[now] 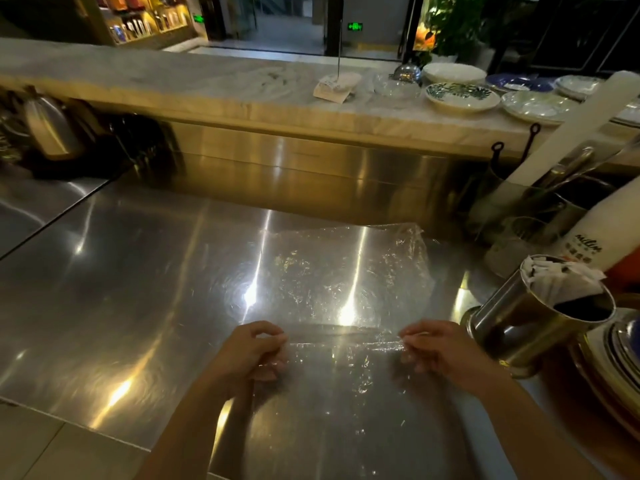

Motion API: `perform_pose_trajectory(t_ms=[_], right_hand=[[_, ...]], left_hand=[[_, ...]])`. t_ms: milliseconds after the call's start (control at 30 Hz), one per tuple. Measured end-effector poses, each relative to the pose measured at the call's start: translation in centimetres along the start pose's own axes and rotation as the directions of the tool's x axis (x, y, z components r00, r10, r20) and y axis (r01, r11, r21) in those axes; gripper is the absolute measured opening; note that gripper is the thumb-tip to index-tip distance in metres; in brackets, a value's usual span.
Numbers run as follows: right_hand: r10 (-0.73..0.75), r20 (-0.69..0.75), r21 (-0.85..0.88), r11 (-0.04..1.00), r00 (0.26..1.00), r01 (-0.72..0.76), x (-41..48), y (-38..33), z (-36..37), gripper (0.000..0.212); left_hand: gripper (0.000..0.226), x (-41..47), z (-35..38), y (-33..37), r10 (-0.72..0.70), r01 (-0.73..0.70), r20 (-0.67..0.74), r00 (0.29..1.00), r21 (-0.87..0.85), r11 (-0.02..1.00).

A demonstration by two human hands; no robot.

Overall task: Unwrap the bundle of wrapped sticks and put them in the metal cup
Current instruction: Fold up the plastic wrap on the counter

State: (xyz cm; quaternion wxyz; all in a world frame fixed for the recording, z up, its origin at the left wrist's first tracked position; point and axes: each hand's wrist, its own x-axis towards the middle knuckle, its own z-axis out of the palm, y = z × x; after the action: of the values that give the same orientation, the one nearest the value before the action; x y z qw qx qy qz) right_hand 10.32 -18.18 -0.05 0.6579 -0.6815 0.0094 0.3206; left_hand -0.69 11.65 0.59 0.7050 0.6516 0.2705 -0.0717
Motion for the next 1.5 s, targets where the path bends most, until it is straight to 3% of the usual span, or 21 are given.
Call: perform_pose_trajectory(t_ms=[233,367,500,600,700,767,867,967,1067,1133,1200,1267,1333,1433,1500], right_hand=[[0.008,0.043,0.137,0.99,0.999,-0.014,-0.3,-0.7,-1.5,0.022],[-0.028,0.098,0.236,0.972,0.995,0.004,-0.8,-1.0,-1.9,0.026],[-0.06,0.09,0.234,0.971,0.994,0.037,-0.9,-1.3,-2.1,0.021],[-0.086,0.076,0.217,0.974,0.993,0.068,-0.8,-1.4,-2.3,0.035],[-0.118,0.112,0.185,0.978,0.987,0.096,-1.1,-1.7,-1.9,0.026],[-0.141,0.108,0.167,0.978,0.984,0.122,-1.1,-1.7,-1.7,0.027],[-0.146,0.048,0.141,0.98,0.988,0.138,-0.9,-1.7,-1.7,0.048],[-0.134,0.027,0.136,0.982,0.991,0.13,-0.9,-1.9,-1.2,0.041],[-0.126,-0.042,0.136,0.982,0.991,0.131,-0.9,-1.9,-0.9,0.03],[-0.144,-0.077,0.16,0.975,0.987,0.155,-1.0,-2.1,-0.8,0.023],[-0.167,-0.116,0.15,0.971,0.979,0.184,-0.9,-2.2,-0.9,0.017],[-0.175,-0.158,0.048,0.982,0.972,0.184,-0.8,-2.2,-0.9,0.015],[-0.231,-0.199,-0.197,0.961,0.952,0.192,-0.6,-2.0,-0.8,0.02],[-0.396,-0.204,-0.663,0.729,0.895,0.172,-0.3,-2.2,-0.5,0.016],[-0.49,-0.147,-0.821,0.545,0.86,0.17,-0.3,-2.9,0.0,0.026]], left_hand=[[0.022,-0.5,-0.5,0.7,0.145,-0.148,0.109,0.983,0.019,0.989],[0.026,-0.7,-0.2,2.0,0.285,-0.285,0.04,0.958,-0.019,0.958],[0.038,-1.0,-0.6,3.3,0.374,-0.374,0.028,0.927,-0.021,0.927],[0.053,-1.2,-0.9,3.5,0.416,-0.417,0.049,0.908,0.008,0.909],[0.056,-1.2,-0.9,3.3,0.433,-0.432,0.048,0.9,-0.021,0.901],[0.055,-1.3,-0.9,3.1,0.419,-0.416,0.034,0.907,-0.069,0.907],[0.04,-1.3,-0.8,2.9,0.359,-0.366,-0.078,0.93,-0.128,0.922],[0.016,-0.9,-1.0,2.7,0.152,-0.181,-0.115,0.982,-0.308,0.934],[0.037,-1.0,-1.2,2.1,-0.035,0.049,0.046,0.998,-0.335,0.941],[0.043,-1.6,-0.8,1.5,-0.076,0.112,0.129,0.989,-0.306,0.945],[0.052,-2.0,-0.2,0.8,-0.096,0.119,0.126,0.987,-0.184,0.976],[0.041,-2.1,0.2,0.6,-0.051,0.054,0.063,0.997,-0.034,0.998],[0.022,-2.0,0.3,1.2,0.073,-0.071,-0.035,0.997,0.061,0.996],[0.021,-2.0,0.3,3.4,0.32,-0.29,-0.108,0.941,0.223,0.931],[0.024,-2.3,0.3,5.4,0.468,-0.418,-0.033,0.883,0.399,0.816]])
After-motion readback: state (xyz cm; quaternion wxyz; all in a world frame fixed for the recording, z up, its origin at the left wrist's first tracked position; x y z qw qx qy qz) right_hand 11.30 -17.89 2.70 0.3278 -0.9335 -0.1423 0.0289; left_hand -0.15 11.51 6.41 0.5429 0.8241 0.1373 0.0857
